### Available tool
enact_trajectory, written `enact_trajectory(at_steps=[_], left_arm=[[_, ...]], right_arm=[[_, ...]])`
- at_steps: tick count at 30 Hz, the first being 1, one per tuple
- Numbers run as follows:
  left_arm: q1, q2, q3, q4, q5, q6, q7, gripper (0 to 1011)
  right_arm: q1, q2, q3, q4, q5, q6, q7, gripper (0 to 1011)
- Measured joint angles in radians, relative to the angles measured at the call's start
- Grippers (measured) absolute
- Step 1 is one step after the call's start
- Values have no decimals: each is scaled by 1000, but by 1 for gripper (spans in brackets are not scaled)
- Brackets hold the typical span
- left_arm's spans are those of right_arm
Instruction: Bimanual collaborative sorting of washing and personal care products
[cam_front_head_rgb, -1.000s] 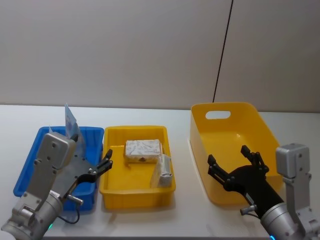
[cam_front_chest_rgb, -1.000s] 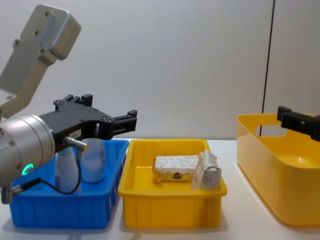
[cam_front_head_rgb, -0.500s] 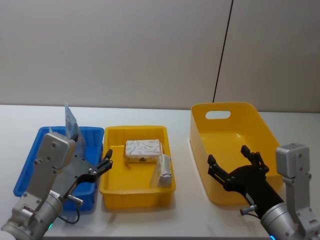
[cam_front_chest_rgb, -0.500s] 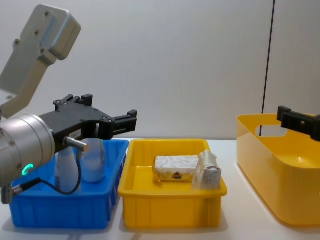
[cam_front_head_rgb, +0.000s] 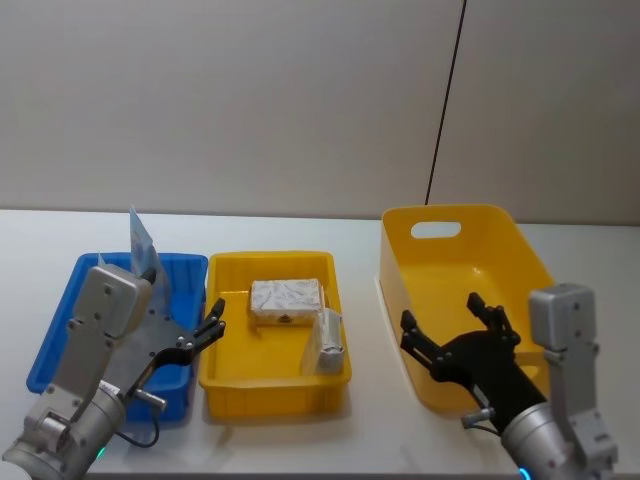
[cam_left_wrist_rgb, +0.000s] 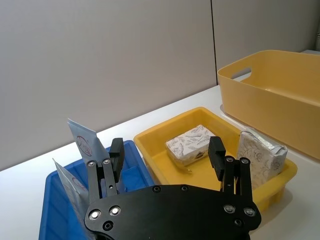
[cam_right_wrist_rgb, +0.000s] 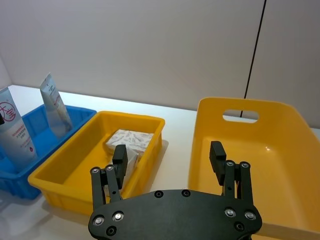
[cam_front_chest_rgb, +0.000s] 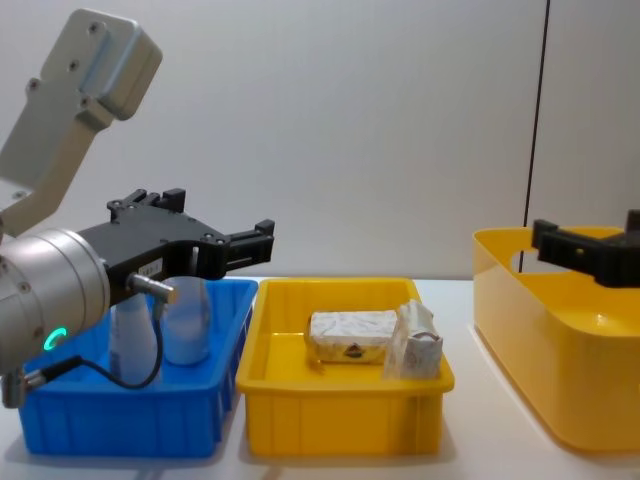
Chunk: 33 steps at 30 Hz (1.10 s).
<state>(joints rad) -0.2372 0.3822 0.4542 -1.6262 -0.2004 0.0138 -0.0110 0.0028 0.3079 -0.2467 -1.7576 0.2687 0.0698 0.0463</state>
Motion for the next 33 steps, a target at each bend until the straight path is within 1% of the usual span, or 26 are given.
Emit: enact_trajectory(at_steps=[4,9,10,16,23,26,33], left_arm=[[0,0,0,0,0,0,0,1001],[0,0,0,0,0,0,0,1001],[0,0,0,0,0,0,0,1001],[0,0,0,0,0,0,0,1001],[0,0,0,0,0,0,0,1001],[0,0,0,0,0,0,0,1001],[0,0,0,0,0,0,0,1001]], right_arm=[[20,-28,-20,15,-13,35,-20,1004],[44,-56,-37,36,-22,74,-36,1004],[54,-67,-42,44,-25,88,-41,1004],[93,-104,-63,88,-32,138,-53,1003],[145,-146,-84,156,-42,178,-61,1004],[159,-157,-90,174,-45,190,-61,1004],[205,-190,-106,232,-52,236,-61,1004]])
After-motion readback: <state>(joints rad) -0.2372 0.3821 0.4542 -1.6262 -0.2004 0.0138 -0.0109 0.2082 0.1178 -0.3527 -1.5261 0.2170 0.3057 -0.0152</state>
